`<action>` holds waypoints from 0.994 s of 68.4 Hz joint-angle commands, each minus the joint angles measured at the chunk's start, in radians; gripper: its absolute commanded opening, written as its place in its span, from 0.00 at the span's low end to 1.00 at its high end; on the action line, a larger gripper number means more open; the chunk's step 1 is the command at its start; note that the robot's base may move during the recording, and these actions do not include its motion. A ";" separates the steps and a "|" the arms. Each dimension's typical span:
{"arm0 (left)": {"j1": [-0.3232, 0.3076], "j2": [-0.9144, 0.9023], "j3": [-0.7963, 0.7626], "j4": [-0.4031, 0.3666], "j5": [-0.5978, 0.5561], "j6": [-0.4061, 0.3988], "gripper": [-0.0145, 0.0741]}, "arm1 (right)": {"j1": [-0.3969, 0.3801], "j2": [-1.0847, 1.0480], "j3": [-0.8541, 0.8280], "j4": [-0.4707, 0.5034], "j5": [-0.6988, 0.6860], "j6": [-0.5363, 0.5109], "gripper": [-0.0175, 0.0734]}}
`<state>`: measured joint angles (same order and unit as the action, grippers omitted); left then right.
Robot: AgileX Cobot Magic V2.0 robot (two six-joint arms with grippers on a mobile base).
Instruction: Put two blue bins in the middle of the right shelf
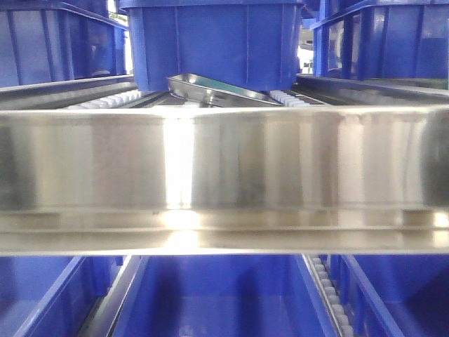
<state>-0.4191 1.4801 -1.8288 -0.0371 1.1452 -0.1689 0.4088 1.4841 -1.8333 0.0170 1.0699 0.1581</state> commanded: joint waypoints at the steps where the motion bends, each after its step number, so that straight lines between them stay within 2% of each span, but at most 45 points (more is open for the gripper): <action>1: 0.002 -0.016 -0.015 -0.037 -0.038 0.011 0.04 | -0.007 -0.012 -0.009 -0.017 -0.031 -0.018 0.02; 68: 0.002 -0.017 -0.015 -0.037 -0.040 0.011 0.04 | -0.007 -0.011 -0.010 -0.017 -0.031 -0.018 0.02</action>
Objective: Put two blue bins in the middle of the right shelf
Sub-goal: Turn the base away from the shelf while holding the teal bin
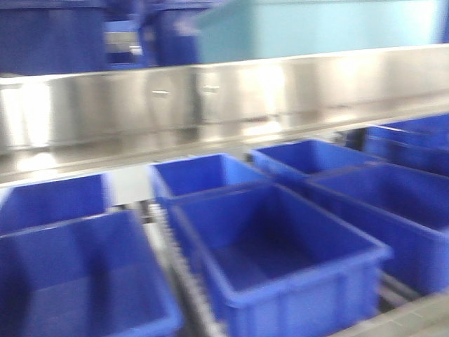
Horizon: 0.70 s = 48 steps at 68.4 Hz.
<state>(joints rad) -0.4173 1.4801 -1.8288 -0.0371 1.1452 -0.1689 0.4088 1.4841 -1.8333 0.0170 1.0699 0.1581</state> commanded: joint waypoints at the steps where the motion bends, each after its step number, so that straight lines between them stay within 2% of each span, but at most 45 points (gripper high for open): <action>1: 0.001 -0.017 -0.015 -0.037 -0.040 0.011 0.04 | -0.007 -0.011 -0.010 -0.017 -0.031 -0.018 0.02; 48: 0.001 -0.017 -0.015 -0.031 -0.043 0.011 0.04 | -0.007 -0.011 -0.010 -0.017 -0.031 -0.018 0.02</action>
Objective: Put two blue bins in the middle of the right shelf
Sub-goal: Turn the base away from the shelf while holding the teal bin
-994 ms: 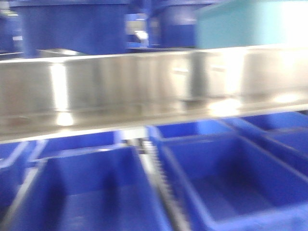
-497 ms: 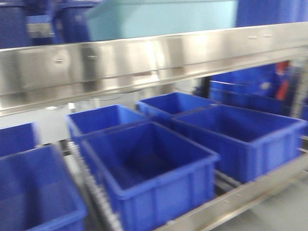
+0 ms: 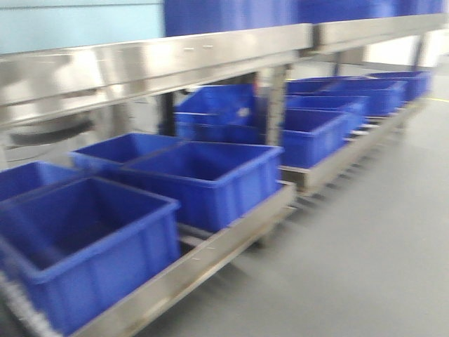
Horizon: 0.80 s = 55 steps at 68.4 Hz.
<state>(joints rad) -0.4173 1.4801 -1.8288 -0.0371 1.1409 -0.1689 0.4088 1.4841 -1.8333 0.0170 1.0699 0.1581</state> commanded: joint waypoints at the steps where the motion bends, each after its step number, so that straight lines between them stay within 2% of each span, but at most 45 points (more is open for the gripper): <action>1: 0.001 -0.017 -0.015 -0.031 -0.038 0.011 0.04 | -0.007 -0.011 -0.010 -0.017 -0.031 -0.018 0.02; 55: 0.001 -0.017 -0.015 -0.022 -0.038 0.011 0.04 | -0.007 -0.011 -0.010 -0.017 -0.031 -0.018 0.02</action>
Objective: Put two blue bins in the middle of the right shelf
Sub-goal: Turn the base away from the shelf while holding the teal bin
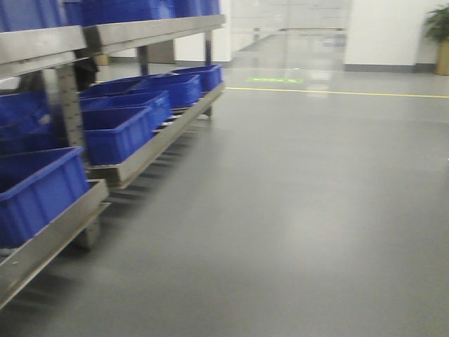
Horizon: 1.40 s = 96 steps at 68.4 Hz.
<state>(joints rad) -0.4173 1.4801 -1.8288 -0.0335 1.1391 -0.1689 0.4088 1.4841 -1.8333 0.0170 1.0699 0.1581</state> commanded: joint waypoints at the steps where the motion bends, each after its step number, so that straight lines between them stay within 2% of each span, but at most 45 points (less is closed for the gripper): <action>1: 0.001 -0.017 -0.015 -0.026 -0.036 0.011 0.04 | -0.007 -0.011 -0.010 -0.017 -0.031 -0.018 0.02; 96: 0.001 -0.017 -0.015 -0.026 -0.036 0.011 0.04 | -0.007 -0.011 -0.010 -0.017 -0.031 -0.018 0.02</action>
<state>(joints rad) -0.4173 1.4801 -1.8288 -0.0301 1.1391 -0.1689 0.4088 1.4841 -1.8333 0.0152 1.0699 0.1581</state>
